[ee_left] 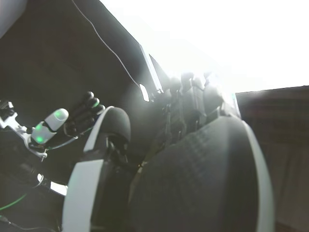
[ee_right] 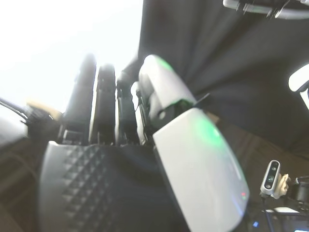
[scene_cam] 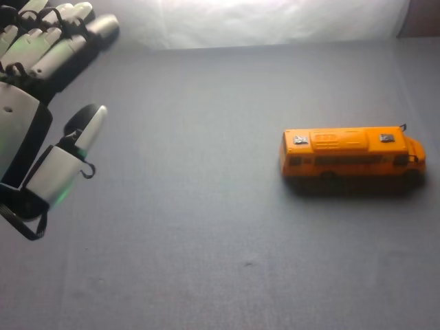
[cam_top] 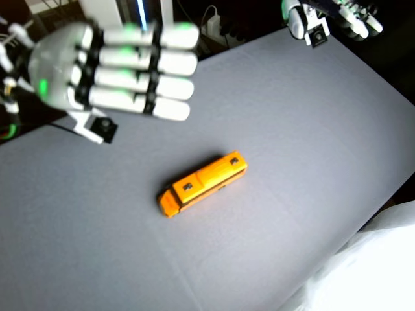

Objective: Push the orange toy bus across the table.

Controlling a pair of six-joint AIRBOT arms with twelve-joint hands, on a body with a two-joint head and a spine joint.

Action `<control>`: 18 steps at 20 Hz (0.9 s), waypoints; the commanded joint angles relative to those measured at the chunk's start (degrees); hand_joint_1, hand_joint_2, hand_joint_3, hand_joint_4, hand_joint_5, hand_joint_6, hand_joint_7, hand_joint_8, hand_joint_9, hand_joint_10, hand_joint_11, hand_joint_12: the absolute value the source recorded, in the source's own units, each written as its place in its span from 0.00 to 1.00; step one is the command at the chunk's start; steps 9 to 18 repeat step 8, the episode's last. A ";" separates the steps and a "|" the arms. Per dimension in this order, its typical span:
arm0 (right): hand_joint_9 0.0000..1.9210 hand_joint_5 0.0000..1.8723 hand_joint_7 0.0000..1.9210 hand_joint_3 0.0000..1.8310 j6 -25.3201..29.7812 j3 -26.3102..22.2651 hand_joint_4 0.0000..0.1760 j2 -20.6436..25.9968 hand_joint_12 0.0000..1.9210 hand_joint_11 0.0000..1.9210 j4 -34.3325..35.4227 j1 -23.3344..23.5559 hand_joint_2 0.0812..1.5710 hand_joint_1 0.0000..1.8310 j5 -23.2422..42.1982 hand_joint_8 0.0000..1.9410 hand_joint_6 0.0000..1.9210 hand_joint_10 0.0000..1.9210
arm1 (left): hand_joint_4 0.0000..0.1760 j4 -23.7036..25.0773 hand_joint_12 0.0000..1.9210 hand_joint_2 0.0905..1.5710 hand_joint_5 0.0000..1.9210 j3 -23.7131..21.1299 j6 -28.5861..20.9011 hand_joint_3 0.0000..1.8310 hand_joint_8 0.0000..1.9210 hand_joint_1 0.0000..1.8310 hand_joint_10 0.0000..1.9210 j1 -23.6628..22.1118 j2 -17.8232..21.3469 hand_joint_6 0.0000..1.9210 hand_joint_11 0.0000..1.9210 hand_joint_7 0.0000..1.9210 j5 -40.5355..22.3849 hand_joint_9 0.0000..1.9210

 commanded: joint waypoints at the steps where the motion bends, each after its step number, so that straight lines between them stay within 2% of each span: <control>1: 0.20 0.16 0.10 0.00 -0.21 0.14 0.00 -0.07 0.07 0.30 0.47 0.73 0.90 0.54 6.56 0.00 0.00 0.00 | 0.00 2.46 0.00 0.96 0.22 0.19 -0.46 0.01 0.00 0.37 0.01 -0.97 -0.22 0.01 0.00 0.11 -6.94 0.05; 2: 0.23 0.11 0.06 0.00 -0.23 0.14 0.19 -0.10 0.44 0.30 -0.37 1.48 0.92 0.43 6.57 0.00 0.00 0.00 | 0.00 2.45 0.00 0.93 0.23 0.42 -0.41 0.00 0.00 0.51 0.00 -1.45 -0.08 0.00 0.00 0.08 -6.95 0.01; 3: 0.17 0.13 0.04 0.00 -0.26 0.16 0.18 -0.41 0.37 0.22 -1.27 2.41 0.92 0.44 6.57 0.00 0.00 0.00 | 0.00 2.40 0.00 0.87 0.20 0.75 0.08 0.00 0.00 0.50 0.01 -2.37 0.22 0.00 0.00 0.12 -6.95 0.05; 4: 0.10 0.12 0.01 0.00 -0.27 0.19 0.12 -0.65 0.46 0.16 -1.58 2.87 0.94 0.43 6.57 0.00 0.00 0.00 | 0.00 2.52 0.00 0.78 0.24 0.96 0.56 0.00 0.03 0.69 0.03 -3.31 0.34 0.02 0.00 0.20 -6.95 0.14; 5: 0.10 0.12 0.01 0.00 -0.31 0.34 0.12 -0.92 0.46 0.16 -1.79 3.35 0.94 0.43 6.58 0.00 0.00 0.00 | 0.00 2.88 0.00 0.78 0.24 1.06 1.54 0.00 0.03 0.69 0.03 -4.65 0.47 0.02 0.00 0.20 -6.95 0.14; 6: 0.17 0.20 0.06 0.00 -0.33 0.51 0.05 -1.17 0.51 0.18 -1.91 3.62 0.82 0.60 6.58 0.01 0.01 0.01 | 0.00 3.14 0.03 0.75 0.17 1.06 1.76 0.00 0.00 0.63 0.00 -5.34 0.55 0.00 0.06 0.18 -6.95 0.14; 7: 0.17 0.20 0.06 0.00 -0.33 0.74 0.05 -1.43 0.51 0.18 -2.06 4.02 0.82 0.60 6.58 0.01 0.01 0.01 | 0.00 3.44 0.03 0.75 0.17 1.06 1.76 0.00 0.00 0.63 0.00 -5.64 0.56 0.00 0.06 0.18 -6.96 0.14; 8: 0.17 0.25 0.19 0.00 -0.33 0.87 0.00 -1.37 0.41 0.04 -2.63 4.51 0.78 0.63 6.58 0.01 0.00 0.01 | 0.00 3.80 0.14 0.82 0.11 1.03 1.80 0.00 0.00 0.58 0.00 -5.72 0.56 0.00 0.06 0.16 -6.96 0.13; 18: 0.17 0.25 0.19 0.00 -0.33 0.87 0.00 -1.37 0.41 0.04 -2.63 4.51 0.78 0.63 6.58 0.01 0.00 0.01 | 0.00 3.80 0.14 0.82 0.11 1.03 1.80 0.00 0.00 0.58 0.00 -5.72 0.56 0.00 0.06 0.16 -6.96 0.13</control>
